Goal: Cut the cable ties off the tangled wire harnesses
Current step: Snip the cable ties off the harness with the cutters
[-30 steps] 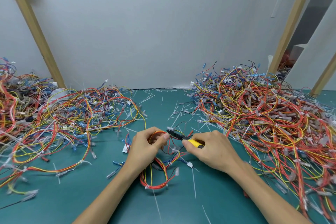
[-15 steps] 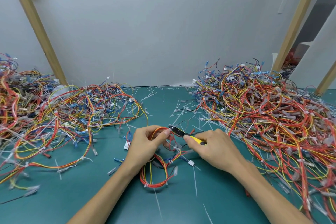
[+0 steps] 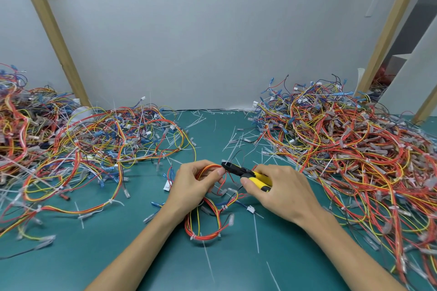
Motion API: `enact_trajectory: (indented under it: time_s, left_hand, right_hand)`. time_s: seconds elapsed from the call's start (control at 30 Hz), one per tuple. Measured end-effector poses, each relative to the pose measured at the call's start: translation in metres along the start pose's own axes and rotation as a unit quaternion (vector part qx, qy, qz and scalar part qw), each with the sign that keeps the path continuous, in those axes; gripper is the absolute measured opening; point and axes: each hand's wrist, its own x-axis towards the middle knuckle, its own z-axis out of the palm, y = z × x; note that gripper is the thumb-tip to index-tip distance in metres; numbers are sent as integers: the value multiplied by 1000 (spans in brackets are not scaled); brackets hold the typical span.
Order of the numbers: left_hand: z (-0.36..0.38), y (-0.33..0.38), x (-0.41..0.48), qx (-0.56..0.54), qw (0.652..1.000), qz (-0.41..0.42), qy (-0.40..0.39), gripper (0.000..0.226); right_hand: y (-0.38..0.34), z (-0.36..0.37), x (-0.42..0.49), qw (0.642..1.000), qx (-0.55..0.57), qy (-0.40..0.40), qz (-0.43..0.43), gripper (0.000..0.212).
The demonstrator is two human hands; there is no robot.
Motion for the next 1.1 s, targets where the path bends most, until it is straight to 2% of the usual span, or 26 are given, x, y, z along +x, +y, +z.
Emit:
enact_trajectory:
  time_s: [0.17,1.1]
  left_hand:
    - [0,-1,0,2,1000,2,3,16]
    - [-1,0,1,11,1000,10,-8,15]
  right_hand:
    - [0,-4,2,1000,25,-2,8,64]
    - [0,1,3,1000,-2,-18,2,66]
